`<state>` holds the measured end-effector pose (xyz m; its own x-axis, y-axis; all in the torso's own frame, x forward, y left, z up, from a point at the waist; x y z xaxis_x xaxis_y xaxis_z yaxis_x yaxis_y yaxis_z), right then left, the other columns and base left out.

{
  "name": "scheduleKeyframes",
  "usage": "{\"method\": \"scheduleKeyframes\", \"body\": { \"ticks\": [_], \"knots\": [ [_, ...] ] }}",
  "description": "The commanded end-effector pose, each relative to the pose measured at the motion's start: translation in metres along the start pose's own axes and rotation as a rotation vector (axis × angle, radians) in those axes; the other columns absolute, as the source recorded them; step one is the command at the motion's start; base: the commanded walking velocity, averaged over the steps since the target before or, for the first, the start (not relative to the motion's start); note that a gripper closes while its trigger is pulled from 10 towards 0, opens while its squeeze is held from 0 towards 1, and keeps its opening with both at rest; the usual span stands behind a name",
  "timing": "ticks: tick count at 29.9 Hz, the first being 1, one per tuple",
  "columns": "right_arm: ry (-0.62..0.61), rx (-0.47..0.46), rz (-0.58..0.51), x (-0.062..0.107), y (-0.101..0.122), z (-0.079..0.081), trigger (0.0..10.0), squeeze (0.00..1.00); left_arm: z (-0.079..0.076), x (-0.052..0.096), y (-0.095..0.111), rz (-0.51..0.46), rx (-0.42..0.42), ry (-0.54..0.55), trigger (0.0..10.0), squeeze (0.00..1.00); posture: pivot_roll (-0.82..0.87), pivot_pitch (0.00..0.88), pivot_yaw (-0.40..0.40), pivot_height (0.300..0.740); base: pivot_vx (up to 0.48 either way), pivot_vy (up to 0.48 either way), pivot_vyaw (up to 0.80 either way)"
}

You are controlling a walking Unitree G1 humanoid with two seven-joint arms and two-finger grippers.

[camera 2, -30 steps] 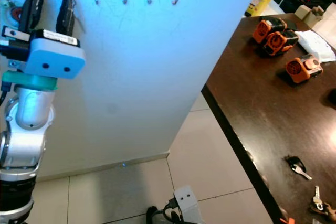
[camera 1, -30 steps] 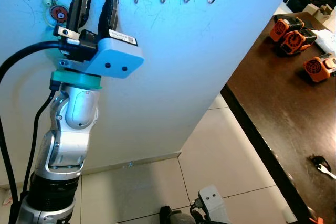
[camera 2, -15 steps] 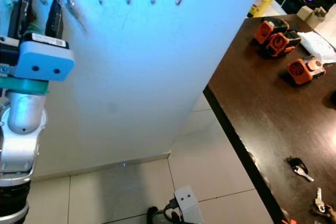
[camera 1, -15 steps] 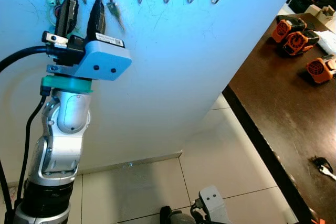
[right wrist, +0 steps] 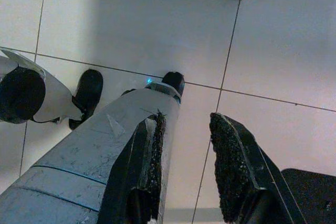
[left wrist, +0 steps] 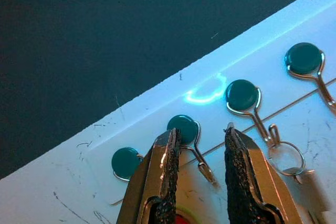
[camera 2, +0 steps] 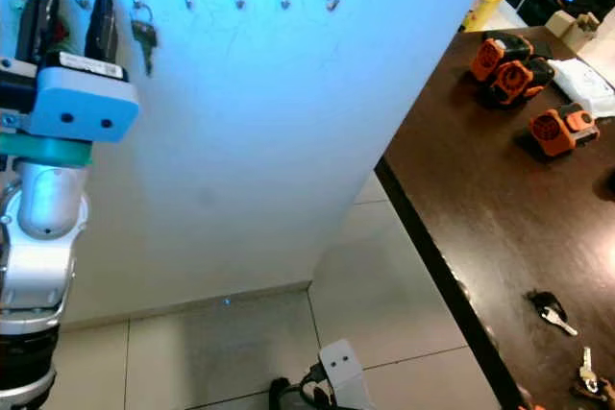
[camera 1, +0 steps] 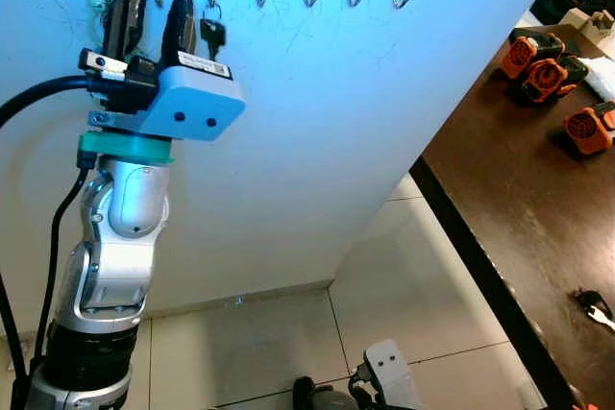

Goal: Hang keys on a hook

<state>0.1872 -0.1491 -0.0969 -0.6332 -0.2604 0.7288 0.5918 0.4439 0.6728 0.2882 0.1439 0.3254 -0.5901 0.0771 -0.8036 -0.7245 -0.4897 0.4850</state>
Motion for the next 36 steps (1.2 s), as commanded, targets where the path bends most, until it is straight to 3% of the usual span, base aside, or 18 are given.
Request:
{"method": "scheduleKeyframes", "body": {
  "ticks": [1, 8, 11, 12, 13, 15, 16, 17, 20, 22, 23, 25, 26, 27, 28, 29, 31, 36],
  "knots": [
    [0.033, -0.008, 0.079, 0.006, -0.021, 0.010, 10.0, 0.00, -0.008, 0.010, -0.004, 0.029, -0.001, -0.045, 10.0, 0.00, -0.07, 0.148, -0.028, 0.740, 0.000, 0.000, 0.00],
    [0.033, -0.004, 0.087, 0.008, -0.025, 0.010, 10.0, 0.00, -0.018, 0.069, -0.007, 0.135, 0.083, -0.256, 10.0, 0.00, -0.07, 0.155, -0.033, 0.740, 0.000, 0.000, 0.00],
    [0.022, 0.005, 0.089, 0.010, -0.027, 0.006, 10.0, 0.00, -0.011, 0.117, -0.019, 0.242, 0.043, -0.376, 10.0, 0.00, -0.05, 0.173, -0.044, 0.740, 0.000, 0.000, 0.00],
    [0.022, 0.005, 0.089, 0.010, -0.027, 0.006, 10.0, 0.00, -0.011, 0.117, -0.019, 0.242, 0.043, -0.376, 10.0, 0.00, -0.05, 0.173, -0.044, 0.740, 0.000, 0.000, 0.00],
    [0.010, 0.000, 0.091, 0.011, -0.029, 0.002, 10.0, 0.00, -0.009, 0.143, -0.034, 0.353, 0.041, -0.411, 10.0, 0.00, -0.04, 0.174, -0.050, 0.740, 0.000, 0.000, 0.00],
    [0.010, 0.000, 0.091, 0.011, -0.029, 0.002, 10.0, 0.00, -0.009, 0.143, -0.034, 0.353, 0.041, -0.411, 10.0, 0.00, -0.04, 0.174, -0.050, 0.740, 0.000, 0.000, 0.00],
    [-0.012, -0.023, 0.092, 0.012, -0.030, -0.002, 10.0, 0.00, -0.014, 0.190, -0.073, 0.657, 0.114, -0.408, 10.0, 0.00, -0.04, 0.176, -0.055, 0.740, 0.000, 0.000, 0.00],
    [-0.023, -0.039, 0.093, 0.013, -0.031, -0.004, 10.0, 0.00, -0.020, 0.217, -0.094, 0.833, 0.164, -0.406, 10.0, 0.00, -0.04, 0.176, -0.056, 0.740, 0.000, 0.000, 0.00],
    [-0.035, -0.061, 0.093, 0.013, -0.032, -0.006, 10.0, 0.00, -0.028, 0.246, -0.115, 1.012, 0.222, -0.362, 10.0, 0.00, -0.04, 0.172, -0.062, 0.740, 0.000, 0.000, 0.00],
    [-0.037, -0.065, 0.092, 0.013, -0.032, -0.006, 10.0, 0.00, -0.029, 0.251, -0.117, 1.036, 0.232, -0.353, 10.0, 0.00, -0.04, 0.172, -0.062, 0.740, 0.000, 0.000, 0.00],
    [-0.047, -0.082, 0.088, 0.013, -0.031, -0.007, 10.0, 0.00, -0.032, 0.273, -0.139, 1.199, 0.273, -0.258, 10.0, 0.00, -0.06, 0.171, -0.068, 0.740, 0.000, 0.000, 0.00],
    [-0.047, -0.082, 0.088, 0.013, -0.031, -0.007, 10.0, 0.00, -0.032, 0.273, -0.139, 1.199, 0.273, -0.258, 10.0, 0.00, -0.06, 0.171, -0.068, 0.740, 0.000, 0.000, 0.00],
    [-0.056, -0.105, 0.080, 0.013, -0.030, -0.009, 10.0, 0.00, -0.040, 0.303, -0.154, 1.372, 0.309, -0.213, 10.0, 0.00, -0.06, 0.171, -0.068, 0.740, 0.000, 0.000, 0.00],
    [-0.056, -0.105, 0.080, 0.013, -0.030, -0.009, 10.0, 0.00, -0.040, 0.303, -0.154, 1.372, 0.309, -0.213, 10.0, 0.00, -0.06, 0.171, -0.068, 0.740, 0.000, 0.000, 0.00],
    [-0.062, -0.117, 0.075, 0.013, -0.030, -0.010, 10.0, 0.00, -0.049, 0.330, -0.160, 1.515, 0.345, -0.212, 10.0, 0.00, -0.08, 0.170, -0.073, 0.740, 0.000, 0.000, 0.00],
    [-0.062, -0.117, 0.075, 0.013, -0.030, -0.010, 10.0, 0.00, -0.049, 0.330, -0.160, 1.515, 0.345, -0.212, 10.0, 0.00, -0.08, 0.170, -0.073, 0.740, 0.000, 0.000, 0.00],
    [-0.068, -0.125, 0.070, 0.014, -0.030, -0.011, 10.0, 0.00, -0.054, 0.359, -0.158, 1.624, 0.333, -0.304, 10.0, 0.00, -0.09, 0.177, -0.069, 0.740, 0.000, 0.000, 0.00],
    [-0.077, -0.132, 0.071, 0.015, -0.032, -0.012, 10.0, 0.00, -0.044, 0.378, -0.157, 1.672, 0.276, -0.345, 10.0, 0.00, -0.09, 0.174, -0.071, 0.740, 0.000, 0.000, 0.00]
  ]
}}
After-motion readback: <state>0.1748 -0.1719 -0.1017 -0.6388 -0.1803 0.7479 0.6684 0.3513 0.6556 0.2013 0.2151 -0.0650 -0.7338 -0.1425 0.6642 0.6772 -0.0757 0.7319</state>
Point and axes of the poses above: a point about 5 cm out from each wrist's last joint towards the gripper, its own x axis pointing back from the gripper into the wrist, its own y axis along the axis of the wrist's last joint, z = x × y, the point moved 2 cm from there along -x, pointing out of the wrist towards the gripper, and after that the axes turned 11 degrees about x, right-handed, at the moved point
